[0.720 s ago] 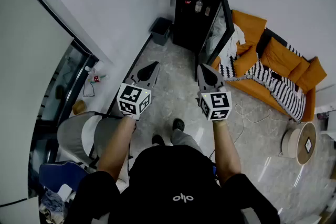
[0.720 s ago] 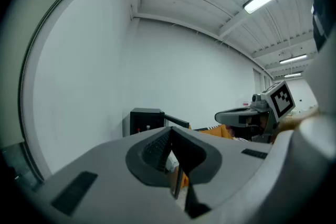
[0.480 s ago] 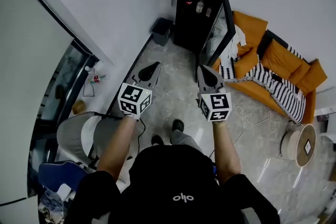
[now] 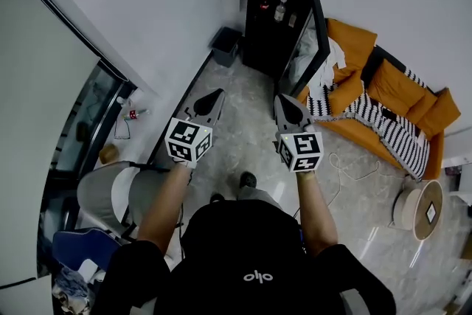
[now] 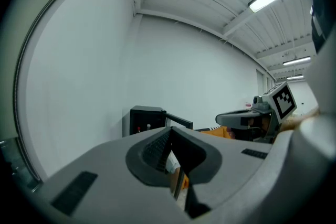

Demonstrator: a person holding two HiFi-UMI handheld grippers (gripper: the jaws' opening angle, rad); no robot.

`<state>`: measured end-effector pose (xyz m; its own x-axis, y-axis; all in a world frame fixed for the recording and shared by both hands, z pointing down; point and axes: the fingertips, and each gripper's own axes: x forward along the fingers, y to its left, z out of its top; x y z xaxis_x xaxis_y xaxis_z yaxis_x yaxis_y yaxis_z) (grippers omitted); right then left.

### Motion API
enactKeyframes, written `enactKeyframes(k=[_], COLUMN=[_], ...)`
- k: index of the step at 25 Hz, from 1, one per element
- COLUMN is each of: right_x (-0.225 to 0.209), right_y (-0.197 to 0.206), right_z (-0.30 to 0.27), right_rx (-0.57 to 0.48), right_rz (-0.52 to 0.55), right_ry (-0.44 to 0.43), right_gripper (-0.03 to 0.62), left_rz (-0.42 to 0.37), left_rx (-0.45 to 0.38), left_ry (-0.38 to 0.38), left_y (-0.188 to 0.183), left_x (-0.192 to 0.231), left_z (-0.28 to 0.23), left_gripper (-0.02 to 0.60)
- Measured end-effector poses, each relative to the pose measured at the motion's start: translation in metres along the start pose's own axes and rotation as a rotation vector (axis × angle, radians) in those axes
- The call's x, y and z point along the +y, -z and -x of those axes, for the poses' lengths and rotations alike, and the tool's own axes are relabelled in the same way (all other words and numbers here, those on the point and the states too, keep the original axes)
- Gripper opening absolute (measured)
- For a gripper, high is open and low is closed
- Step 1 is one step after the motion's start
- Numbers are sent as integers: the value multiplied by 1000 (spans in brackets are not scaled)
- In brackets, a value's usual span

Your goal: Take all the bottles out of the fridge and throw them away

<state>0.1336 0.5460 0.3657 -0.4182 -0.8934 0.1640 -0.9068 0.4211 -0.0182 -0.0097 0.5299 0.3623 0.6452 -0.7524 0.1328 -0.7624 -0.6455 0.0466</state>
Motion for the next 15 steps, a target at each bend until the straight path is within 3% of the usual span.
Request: enactKeyframes(k=[15], right_x=[-39], right_y=[4], right_z=[-34], right_rx=[2], right_rz=[-3], right_ry=[-78], right_gripper=[3], left_rz=[17], left_rx=[7], left_ry=[-42], left_y=[-1], left_x=[-5], left_z=[-50], left_gripper=[2])
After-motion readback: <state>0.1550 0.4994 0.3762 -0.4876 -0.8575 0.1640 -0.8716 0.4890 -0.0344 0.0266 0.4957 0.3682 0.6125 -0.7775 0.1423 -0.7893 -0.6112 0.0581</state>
